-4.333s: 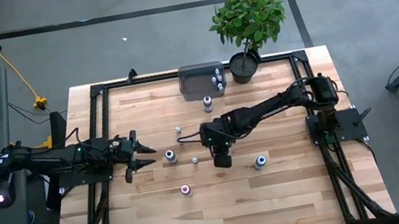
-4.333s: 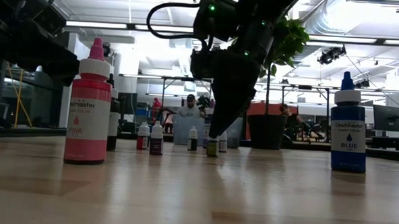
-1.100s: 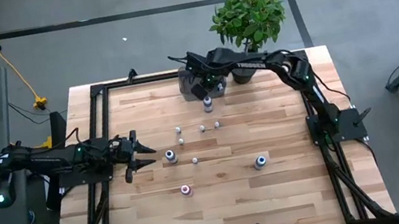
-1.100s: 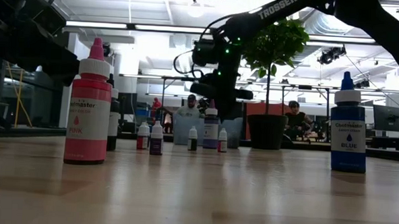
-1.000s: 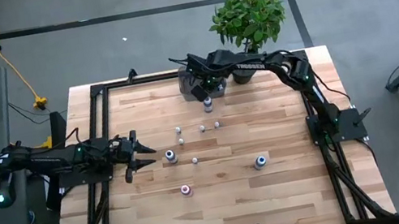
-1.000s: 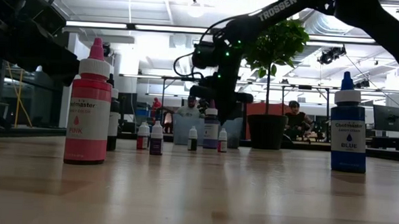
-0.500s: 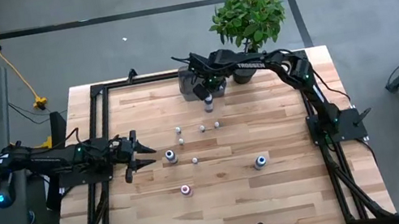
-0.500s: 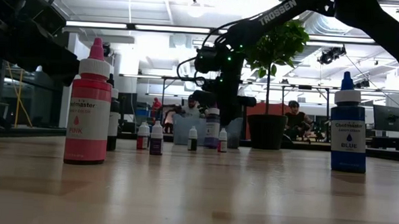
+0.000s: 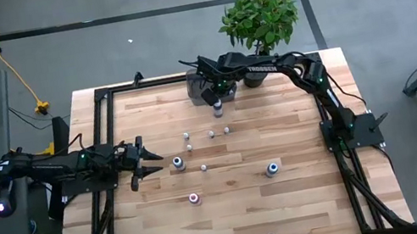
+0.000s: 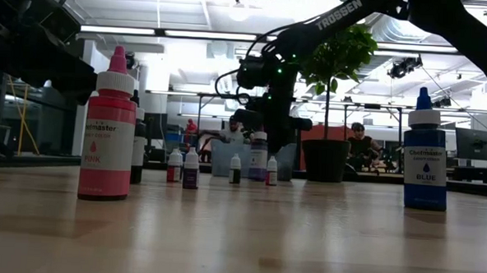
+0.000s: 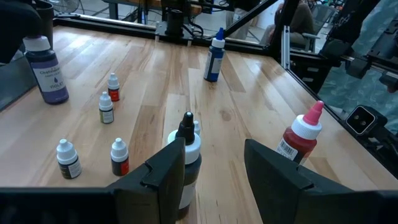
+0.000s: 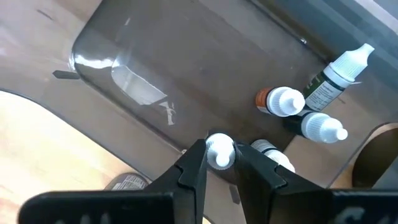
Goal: Pick & Place food coloring
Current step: Put the bottom small green food coloring bottle into the black bin
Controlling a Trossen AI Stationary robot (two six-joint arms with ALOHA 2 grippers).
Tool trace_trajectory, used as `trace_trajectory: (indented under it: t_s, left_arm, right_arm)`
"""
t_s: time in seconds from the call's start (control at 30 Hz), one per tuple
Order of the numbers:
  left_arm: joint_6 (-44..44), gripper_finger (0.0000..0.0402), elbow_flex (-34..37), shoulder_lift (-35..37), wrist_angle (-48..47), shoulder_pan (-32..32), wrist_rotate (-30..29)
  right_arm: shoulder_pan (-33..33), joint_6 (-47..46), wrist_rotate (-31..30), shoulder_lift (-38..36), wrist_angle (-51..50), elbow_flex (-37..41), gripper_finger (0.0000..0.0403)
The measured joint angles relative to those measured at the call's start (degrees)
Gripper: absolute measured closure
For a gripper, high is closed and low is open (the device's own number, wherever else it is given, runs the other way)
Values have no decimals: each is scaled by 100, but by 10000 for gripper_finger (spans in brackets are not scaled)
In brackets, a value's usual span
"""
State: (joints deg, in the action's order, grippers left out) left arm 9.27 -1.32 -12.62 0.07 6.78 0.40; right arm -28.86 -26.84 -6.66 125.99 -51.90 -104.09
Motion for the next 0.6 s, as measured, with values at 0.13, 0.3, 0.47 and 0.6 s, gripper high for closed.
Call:
trace_trajectory:
  t_s: [0.13,0.3,0.47,0.6]
  left_arm:
    - [1,238,0,1,1,-1,0]
    - [1,238,0,2,1,1,0]
    - [1,238,0,0,1,-1,0]
    - [0,238,0,0,0,1,0]
  right_arm:
    - [2,-17,0,0,0,0,337]
    - [2,-18,0,0,-4,0,336]
    - [2,-19,31,0,-7,0,336]
    - [4,-19,43,-2,-9,-2,336]
